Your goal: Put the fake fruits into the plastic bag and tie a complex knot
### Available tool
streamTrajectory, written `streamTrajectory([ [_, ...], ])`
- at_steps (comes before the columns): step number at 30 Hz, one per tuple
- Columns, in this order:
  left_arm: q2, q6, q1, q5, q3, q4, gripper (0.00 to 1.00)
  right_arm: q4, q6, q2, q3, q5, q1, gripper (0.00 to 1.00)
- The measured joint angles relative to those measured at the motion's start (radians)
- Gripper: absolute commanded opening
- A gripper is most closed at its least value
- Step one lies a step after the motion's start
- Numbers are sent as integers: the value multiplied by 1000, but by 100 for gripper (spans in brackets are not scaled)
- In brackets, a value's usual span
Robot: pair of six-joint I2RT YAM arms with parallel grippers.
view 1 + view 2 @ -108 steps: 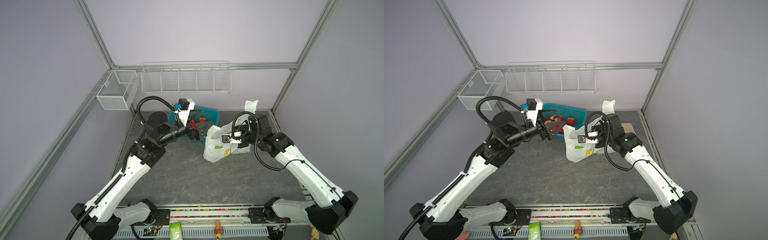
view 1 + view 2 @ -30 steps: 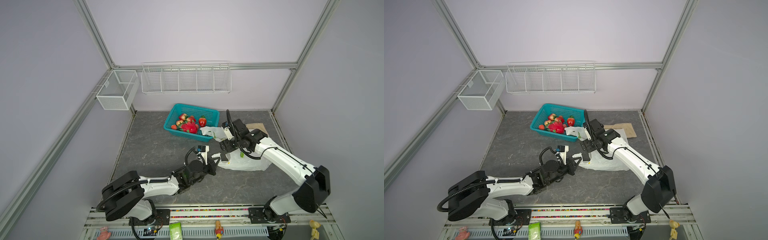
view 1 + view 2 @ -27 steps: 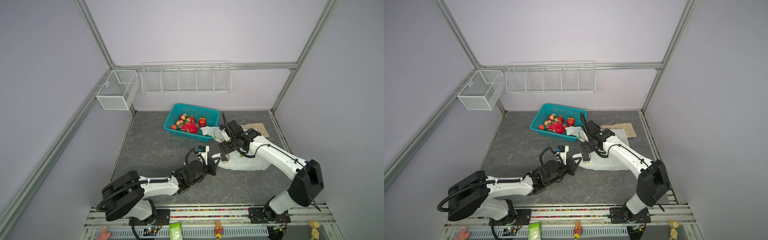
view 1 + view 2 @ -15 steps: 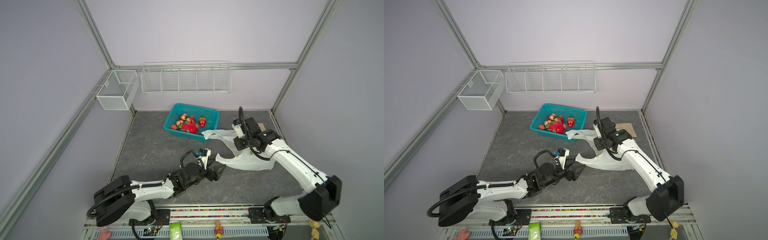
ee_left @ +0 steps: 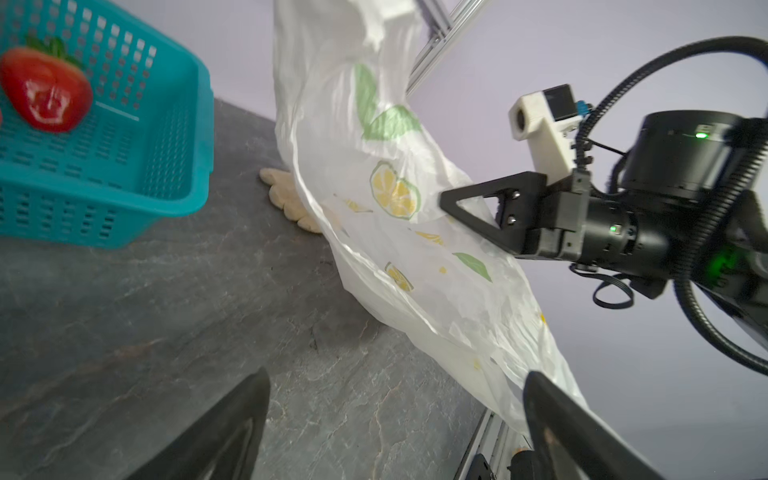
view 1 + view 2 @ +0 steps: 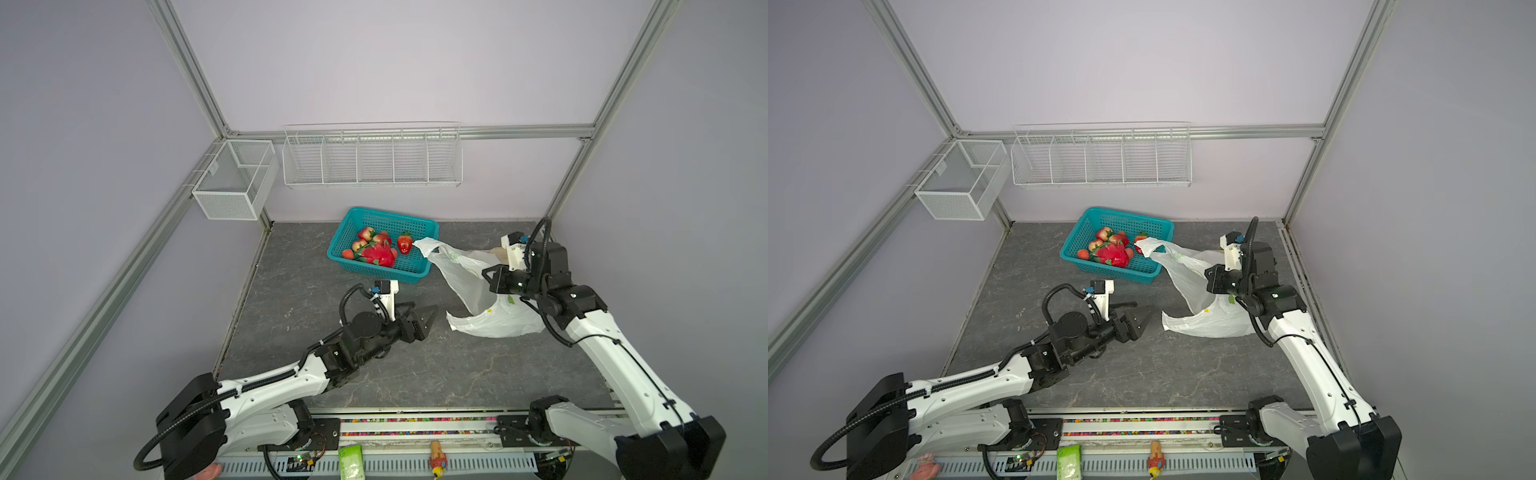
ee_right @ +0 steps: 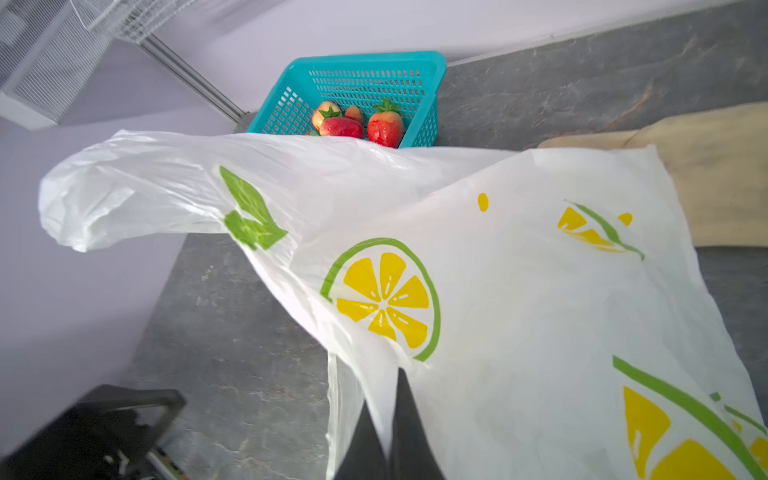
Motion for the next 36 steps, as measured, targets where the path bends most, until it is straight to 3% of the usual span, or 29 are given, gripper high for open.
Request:
streamTrajectory([
  [7,174,-104,0,-9,157,-14,95,109,142,-22,-26,-22,7,6],
  [15,337,-214,35,-20,245,36,83,155,199,-55,-47,-31,16,6],
  [21,487,-235,44,26,389,30,58,164,203,-76,-54,-36,21,6],
  [25,546,-221,50,61,449,40,20,97,131,-74,-23,-16,20,6],
  [28,540,-208,71,87,415,59,3,-50,17,-71,89,92,14,6],
  [33,488,-163,138,108,208,78,1,-166,-133,-93,235,333,6,6],
  [36,489,-111,145,151,159,68,15,-167,-179,-106,231,349,5,6],
])
